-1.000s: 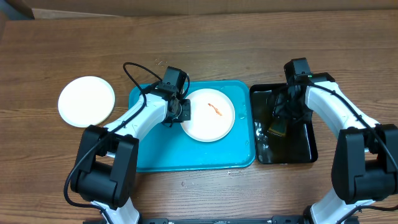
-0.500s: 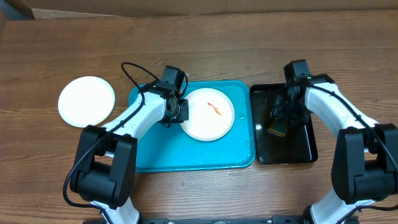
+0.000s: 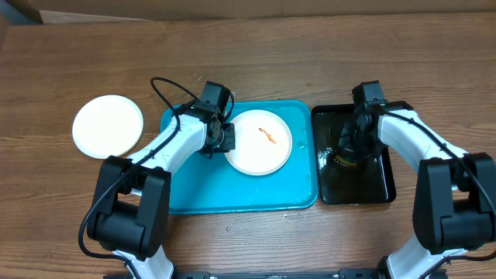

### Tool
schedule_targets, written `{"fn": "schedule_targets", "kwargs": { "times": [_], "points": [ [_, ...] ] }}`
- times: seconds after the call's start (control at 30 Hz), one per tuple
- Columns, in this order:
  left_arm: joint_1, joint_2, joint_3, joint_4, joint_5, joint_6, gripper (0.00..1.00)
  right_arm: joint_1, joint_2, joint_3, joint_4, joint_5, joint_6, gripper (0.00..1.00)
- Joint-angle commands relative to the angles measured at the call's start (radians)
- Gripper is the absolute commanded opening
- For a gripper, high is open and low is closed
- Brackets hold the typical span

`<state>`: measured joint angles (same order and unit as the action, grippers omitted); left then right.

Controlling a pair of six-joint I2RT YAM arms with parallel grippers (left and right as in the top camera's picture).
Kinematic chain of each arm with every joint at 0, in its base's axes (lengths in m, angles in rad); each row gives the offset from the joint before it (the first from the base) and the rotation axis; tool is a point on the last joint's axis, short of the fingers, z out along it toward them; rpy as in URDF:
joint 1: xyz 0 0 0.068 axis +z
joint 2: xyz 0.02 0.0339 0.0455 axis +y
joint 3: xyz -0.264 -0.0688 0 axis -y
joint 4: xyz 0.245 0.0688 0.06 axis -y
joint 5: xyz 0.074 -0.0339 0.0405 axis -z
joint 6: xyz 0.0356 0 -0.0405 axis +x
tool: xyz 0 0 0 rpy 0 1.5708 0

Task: Clean dirty plates on tray and stack at the side
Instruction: 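Grasp the green sponge with the right gripper and dip it in water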

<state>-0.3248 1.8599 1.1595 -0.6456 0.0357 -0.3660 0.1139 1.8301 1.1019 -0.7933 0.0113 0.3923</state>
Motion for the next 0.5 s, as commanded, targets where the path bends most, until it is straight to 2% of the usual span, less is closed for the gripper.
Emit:
{"fn": "schedule_targets", "kwargs": {
  "times": [0.0,0.03,0.1,0.13,0.23,0.37,0.43,0.47],
  "points": [
    [0.005,0.016,0.021,0.012,-0.01,0.008,0.24,0.004,-0.003,-0.007,0.002,0.012,-0.026,0.07],
    [0.005,0.016,0.021,0.012,-0.01,0.008,0.24,0.004,-0.003,-0.007,-0.001,0.012,-0.026,0.12],
    [0.003,0.016,0.021,0.01,-0.01,0.008,0.24,0.004,-0.003,-0.007,-0.004,0.013,-0.026,0.31],
    [0.003,0.016,0.021,0.006,-0.01,0.007,0.24,0.004,-0.003,-0.007,-0.003,0.013,-0.026,0.34],
    [0.003,0.016,0.021,-0.002,-0.005,0.007,0.24,0.004,-0.003,-0.007,0.006,0.013,-0.026,0.36],
    [0.003,0.017,0.021,-0.005,0.01,0.007,0.19,0.004,-0.003,-0.008,0.018,0.013,-0.026,0.49],
    [0.003,0.017,0.021,-0.004,0.01,0.007,0.15,0.004,-0.003,-0.008,0.022,0.013,-0.026,0.47],
    [0.003,0.017,0.021,-0.003,0.01,0.007,0.13,0.004,-0.003,-0.01,0.026,0.013,-0.026,0.4]
  ]
}}
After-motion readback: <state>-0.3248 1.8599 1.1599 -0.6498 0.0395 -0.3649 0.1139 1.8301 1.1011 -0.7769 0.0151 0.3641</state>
